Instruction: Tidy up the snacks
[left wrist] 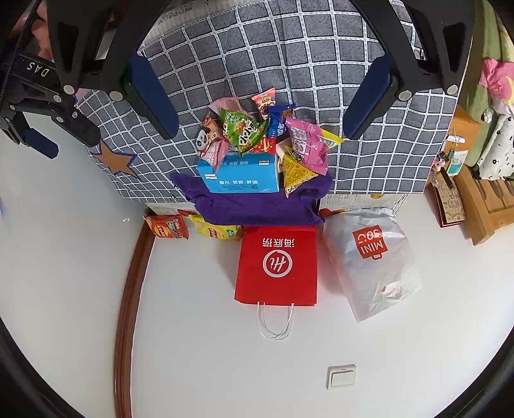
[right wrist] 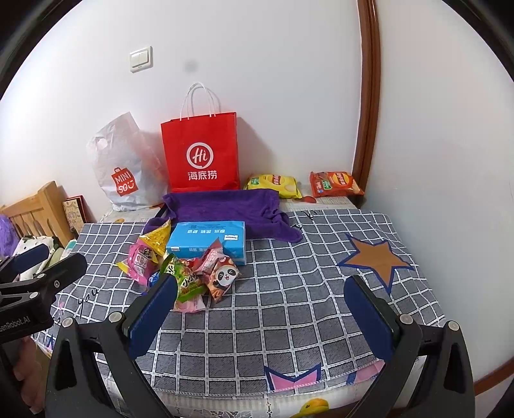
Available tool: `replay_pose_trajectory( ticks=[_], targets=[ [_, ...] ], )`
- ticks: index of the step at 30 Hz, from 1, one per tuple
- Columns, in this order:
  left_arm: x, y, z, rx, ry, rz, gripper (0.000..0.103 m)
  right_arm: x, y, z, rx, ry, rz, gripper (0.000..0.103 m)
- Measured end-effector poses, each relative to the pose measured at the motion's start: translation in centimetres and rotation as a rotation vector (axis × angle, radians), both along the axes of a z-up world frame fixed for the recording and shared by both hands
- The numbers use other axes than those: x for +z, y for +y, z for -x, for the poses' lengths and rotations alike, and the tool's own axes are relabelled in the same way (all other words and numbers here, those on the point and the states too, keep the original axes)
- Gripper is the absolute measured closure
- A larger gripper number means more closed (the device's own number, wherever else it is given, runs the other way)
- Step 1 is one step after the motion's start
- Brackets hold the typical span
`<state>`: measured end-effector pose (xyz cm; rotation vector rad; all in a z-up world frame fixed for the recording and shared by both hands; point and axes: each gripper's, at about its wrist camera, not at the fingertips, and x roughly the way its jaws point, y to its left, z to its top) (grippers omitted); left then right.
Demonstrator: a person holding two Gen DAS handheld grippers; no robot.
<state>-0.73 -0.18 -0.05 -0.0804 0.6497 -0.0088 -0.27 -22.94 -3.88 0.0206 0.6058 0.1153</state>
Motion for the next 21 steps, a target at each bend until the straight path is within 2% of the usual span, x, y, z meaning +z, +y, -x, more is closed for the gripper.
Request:
replay_pose_trajectory(
  ticks=[21],
  targets=[
    [-0.08, 0.11, 0.2, -0.002, -0.006, 0.008, 0.001, -0.14, 0.33, 0.31, 0.003, -0.006, -0.002, 0.001]
  ],
)
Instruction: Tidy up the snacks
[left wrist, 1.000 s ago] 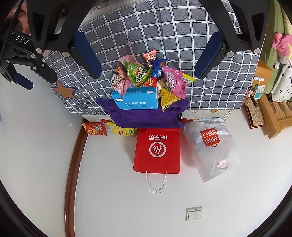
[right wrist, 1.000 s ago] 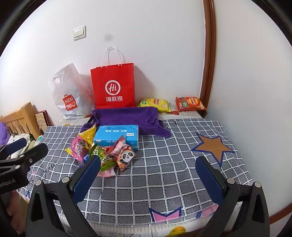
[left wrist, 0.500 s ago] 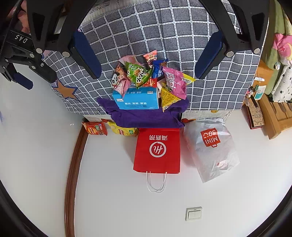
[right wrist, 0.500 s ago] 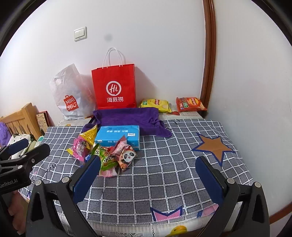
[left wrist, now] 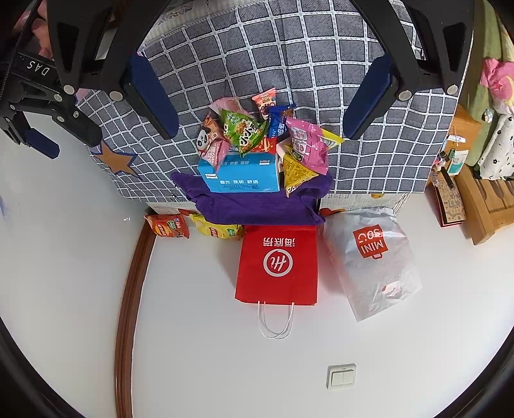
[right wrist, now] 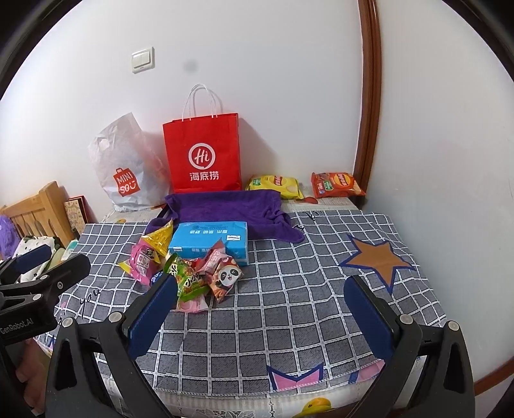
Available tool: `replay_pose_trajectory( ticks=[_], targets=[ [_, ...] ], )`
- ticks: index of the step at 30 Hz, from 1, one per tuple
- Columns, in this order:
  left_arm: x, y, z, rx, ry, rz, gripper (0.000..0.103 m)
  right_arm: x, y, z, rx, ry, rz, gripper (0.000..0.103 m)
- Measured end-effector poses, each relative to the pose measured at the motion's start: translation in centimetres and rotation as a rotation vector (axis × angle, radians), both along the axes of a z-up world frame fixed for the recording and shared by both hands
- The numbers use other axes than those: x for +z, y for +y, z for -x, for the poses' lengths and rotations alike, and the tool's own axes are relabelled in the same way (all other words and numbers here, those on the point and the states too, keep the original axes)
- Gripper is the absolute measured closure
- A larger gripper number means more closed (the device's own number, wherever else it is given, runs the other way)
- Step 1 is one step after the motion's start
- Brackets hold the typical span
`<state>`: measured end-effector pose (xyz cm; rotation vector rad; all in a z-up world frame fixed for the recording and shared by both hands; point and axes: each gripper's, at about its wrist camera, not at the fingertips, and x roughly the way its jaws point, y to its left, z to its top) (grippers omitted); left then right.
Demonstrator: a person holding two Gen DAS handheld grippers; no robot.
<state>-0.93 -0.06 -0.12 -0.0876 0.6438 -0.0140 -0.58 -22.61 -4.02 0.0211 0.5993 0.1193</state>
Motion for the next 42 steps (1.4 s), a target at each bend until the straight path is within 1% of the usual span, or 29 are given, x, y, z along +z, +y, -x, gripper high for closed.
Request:
replay_pose_trajectory(
  ticks=[31, 36, 42],
  targets=[
    [0.2, 0.3, -0.1, 0.0, -0.008, 0.002, 0.001, -0.3, 0.7, -0.1, 0.016, -0.011, -0.003, 0.001],
    [0.2, 1.0, -1.4, 0.003, -0.002, 0.001, 0.001, -0.5, 0.9, -0.8, 0.025, -0.014, -0.001, 0.001],
    [-1.1, 2.0, -3.9, 0.018, 0.044, -0.006, 0.001, -1.5, 0.7, -3.1, 0.014, 0.015, -0.003, 0.001]
  ],
)
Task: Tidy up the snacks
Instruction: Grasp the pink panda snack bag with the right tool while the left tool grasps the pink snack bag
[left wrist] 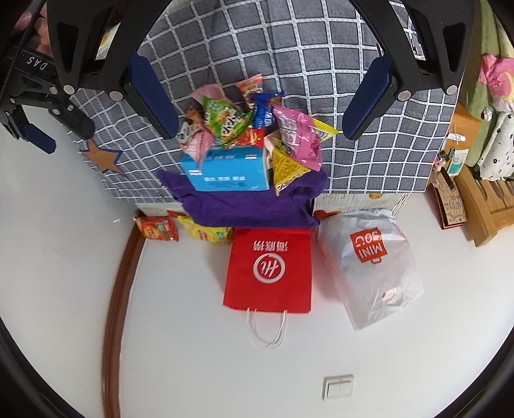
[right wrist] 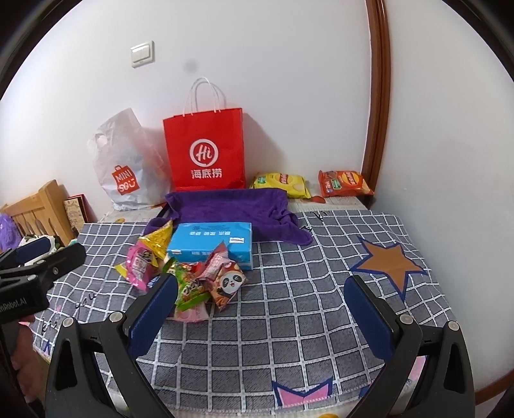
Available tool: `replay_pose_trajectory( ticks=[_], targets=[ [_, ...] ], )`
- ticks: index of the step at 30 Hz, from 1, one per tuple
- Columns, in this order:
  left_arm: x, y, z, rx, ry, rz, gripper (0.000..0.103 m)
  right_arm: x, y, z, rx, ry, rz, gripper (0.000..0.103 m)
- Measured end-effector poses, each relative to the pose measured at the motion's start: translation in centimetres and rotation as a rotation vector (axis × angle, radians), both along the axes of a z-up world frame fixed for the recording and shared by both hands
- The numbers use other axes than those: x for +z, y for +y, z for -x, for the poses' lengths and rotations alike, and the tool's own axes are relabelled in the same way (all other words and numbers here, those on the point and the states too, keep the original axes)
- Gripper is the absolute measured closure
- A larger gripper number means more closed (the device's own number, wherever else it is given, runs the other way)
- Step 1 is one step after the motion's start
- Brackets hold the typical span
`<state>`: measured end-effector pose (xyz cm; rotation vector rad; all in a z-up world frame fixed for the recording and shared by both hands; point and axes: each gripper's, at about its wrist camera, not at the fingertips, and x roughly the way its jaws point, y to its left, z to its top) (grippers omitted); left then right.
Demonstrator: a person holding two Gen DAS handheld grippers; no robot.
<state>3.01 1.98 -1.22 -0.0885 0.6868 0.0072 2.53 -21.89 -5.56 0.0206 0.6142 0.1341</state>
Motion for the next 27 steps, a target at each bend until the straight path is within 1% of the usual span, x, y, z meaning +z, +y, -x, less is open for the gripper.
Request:
replay_pose_trajectory(
  ticks=[6, 11, 13, 15, 17, 19, 24, 27],
  targets=[
    [-2.0, 1.6, -2.4, 0.012, 0.032, 0.005, 0.001, -2.1, -0.7, -3.0, -0.014, 0.043, -0.002, 0.001],
    [-3.8, 2.9, -4.5, 0.049, 0.063, 0.003, 0.001, -4.4, -0.8, -5.4, 0.001, 0.066, -0.021, 0.004],
    [-4.6, 3.5, -5.4, 0.062, 0.078, 0.003, 0.001, -5.5, -0.6, -6.5, 0.03, 0.085, -0.039, 0.004],
    [-5.3, 4.1, -6.2, 0.07, 0.089, 0.002, 0.001, -6.7, 0.0, -7.7, 0.075, 0.126, -0.051, 0.004],
    [-6.1, 4.6, -6.9, 0.086, 0.108, -0.007, 0.001, -8.1, 0.7, -8.9, 0.108, 0.164, -0.046, 0.007],
    [-6.8, 5.2, -7.4, 0.095, 0.127, -0.002, 0.001, -9.2, 1.6, -9.8, 0.129, 0.175, -0.031, 0.01],
    [-7.8, 6.5, -7.9, 0.102, 0.143, 0.018, 0.001, -11.0, 3.3, -11.7, 0.216, 0.201, -0.045, 0.01],
    [-8.3, 7.2, -8.1, 0.096, 0.155, 0.033, 0.001, -12.1, 4.5, -12.7, 0.261, 0.219, -0.021, 0.01]
  ],
)
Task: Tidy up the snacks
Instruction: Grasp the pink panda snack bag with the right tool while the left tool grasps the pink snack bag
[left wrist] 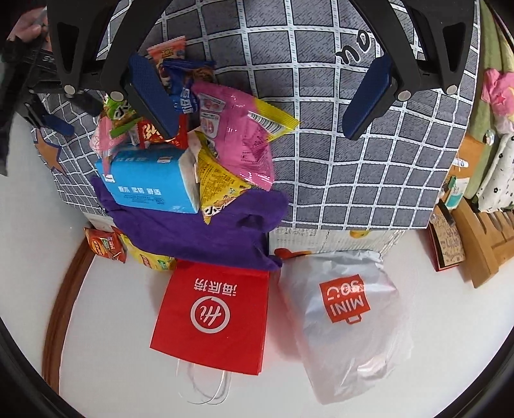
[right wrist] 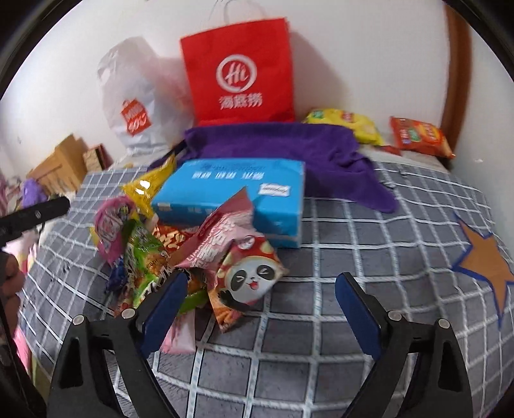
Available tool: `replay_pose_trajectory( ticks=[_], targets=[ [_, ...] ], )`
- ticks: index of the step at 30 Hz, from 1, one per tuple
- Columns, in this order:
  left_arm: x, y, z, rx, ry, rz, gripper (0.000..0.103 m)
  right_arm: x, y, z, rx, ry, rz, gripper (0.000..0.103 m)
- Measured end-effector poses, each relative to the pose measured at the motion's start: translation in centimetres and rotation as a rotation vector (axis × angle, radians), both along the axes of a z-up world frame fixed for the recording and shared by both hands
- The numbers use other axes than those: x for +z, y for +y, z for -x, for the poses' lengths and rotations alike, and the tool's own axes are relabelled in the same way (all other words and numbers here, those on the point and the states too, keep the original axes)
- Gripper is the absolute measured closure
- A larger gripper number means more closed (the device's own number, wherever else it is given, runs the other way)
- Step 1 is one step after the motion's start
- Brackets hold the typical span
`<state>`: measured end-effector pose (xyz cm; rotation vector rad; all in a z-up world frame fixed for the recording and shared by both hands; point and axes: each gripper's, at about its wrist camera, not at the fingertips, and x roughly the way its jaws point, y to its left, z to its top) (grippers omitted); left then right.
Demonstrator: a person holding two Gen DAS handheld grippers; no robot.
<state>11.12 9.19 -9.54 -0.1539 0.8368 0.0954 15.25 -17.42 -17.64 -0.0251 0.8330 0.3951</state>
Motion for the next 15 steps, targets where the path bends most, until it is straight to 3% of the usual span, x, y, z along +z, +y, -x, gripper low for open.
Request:
replay_pose_trajectory(
  ticks=[3, 9, 12, 15],
  targets=[
    [-0.5, 0.4, -0.2, -0.007, 0.007, 0.015, 0.001, -1.1, 0.9, -1.0, 0.002, 0.001, 0.059, 0.01],
    [-1.9, -0.2, -0.9, -0.053, 0.047, 0.025, 0.001, -2.0, 1.8, -2.8, 0.015, 0.028, 0.046, 0.01],
    [-2.6, -0.5, -1.7, -0.055, 0.067, 0.018, 0.001, -2.3, 2.1, -3.2, 0.035, 0.032, 0.051, 0.021],
    [-3.0, -0.5, -2.6, -0.055, 0.075, 0.021, 0.001, -2.4, 1.8, -3.4, 0.055, 0.05, 0.016, 0.041]
  ],
)
